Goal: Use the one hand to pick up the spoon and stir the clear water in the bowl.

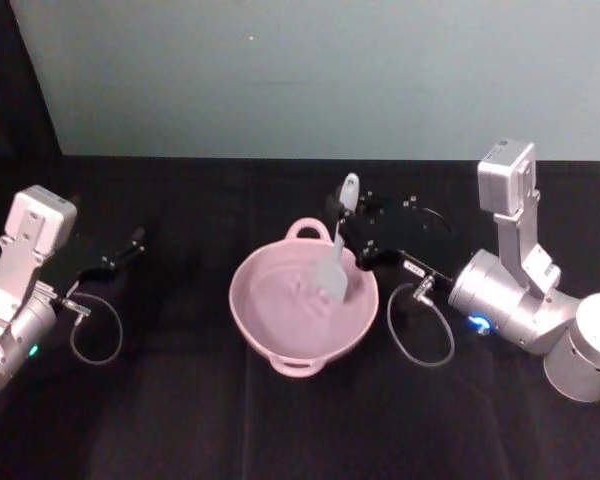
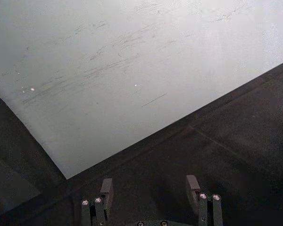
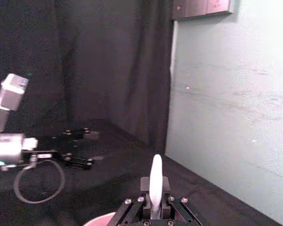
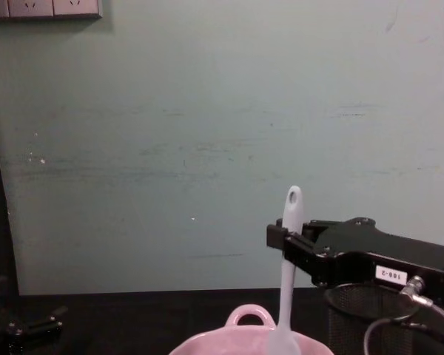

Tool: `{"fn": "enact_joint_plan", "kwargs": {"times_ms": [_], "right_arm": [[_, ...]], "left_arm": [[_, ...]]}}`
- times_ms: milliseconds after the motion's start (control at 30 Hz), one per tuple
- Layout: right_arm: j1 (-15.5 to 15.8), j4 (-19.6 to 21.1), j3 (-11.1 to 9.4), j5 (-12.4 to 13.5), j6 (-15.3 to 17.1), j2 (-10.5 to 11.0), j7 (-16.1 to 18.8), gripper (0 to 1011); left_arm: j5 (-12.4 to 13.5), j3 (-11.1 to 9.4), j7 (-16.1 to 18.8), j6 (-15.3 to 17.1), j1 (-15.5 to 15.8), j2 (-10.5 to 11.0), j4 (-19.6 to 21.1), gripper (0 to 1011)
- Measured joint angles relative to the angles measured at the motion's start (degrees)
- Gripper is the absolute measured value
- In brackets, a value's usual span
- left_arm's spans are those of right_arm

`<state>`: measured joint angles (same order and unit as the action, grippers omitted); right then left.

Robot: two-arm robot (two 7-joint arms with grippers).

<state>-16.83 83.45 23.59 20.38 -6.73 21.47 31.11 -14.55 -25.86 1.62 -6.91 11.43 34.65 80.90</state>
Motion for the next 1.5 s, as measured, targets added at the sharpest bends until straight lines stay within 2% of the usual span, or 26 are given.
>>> {"fn": "enact_joint_plan", "kwargs": {"times_ms": [200,400,567,800,1000,1133,1300,1500], "right_arm": [[1.59,3.3,1.21,2.24,1.55,1.22,1.55,114],[1.38,3.58,3.29,3.4,2.0,0.46,2.17,114],[0.11,1.95,4.8,3.43,1.24,-1.23,1.83,114],[-3.09,-3.42,5.89,1.38,-1.76,-4.39,0.06,114],[-5.48,-8.27,5.71,-1.23,-4.46,-6.4,-1.77,114],[-6.11,-9.54,5.07,-2.19,-5.28,-6.76,-2.42,114],[-5.98,-9.12,3.68,-3.12,-5.63,-6.02,-2.92,114],[-4.62,-6.66,2.55,-3.59,-4.57,-4.26,-3.01,114]], "left_arm": [[0.0,0.0,0.0,0.0,0.0,0.0,0.0,1011],[0.0,0.0,0.0,0.0,0.0,0.0,0.0,1011],[0.0,0.0,0.0,0.0,0.0,0.0,0.0,1011],[0.0,0.0,0.0,0.0,0.0,0.0,0.0,1011],[0.0,0.0,0.0,0.0,0.0,0.0,0.0,1011],[0.0,0.0,0.0,0.0,0.0,0.0,0.0,1011],[0.0,0.0,0.0,0.0,0.0,0.0,0.0,1011],[0.0,0.0,0.0,0.0,0.0,0.0,0.0,1011]]}}
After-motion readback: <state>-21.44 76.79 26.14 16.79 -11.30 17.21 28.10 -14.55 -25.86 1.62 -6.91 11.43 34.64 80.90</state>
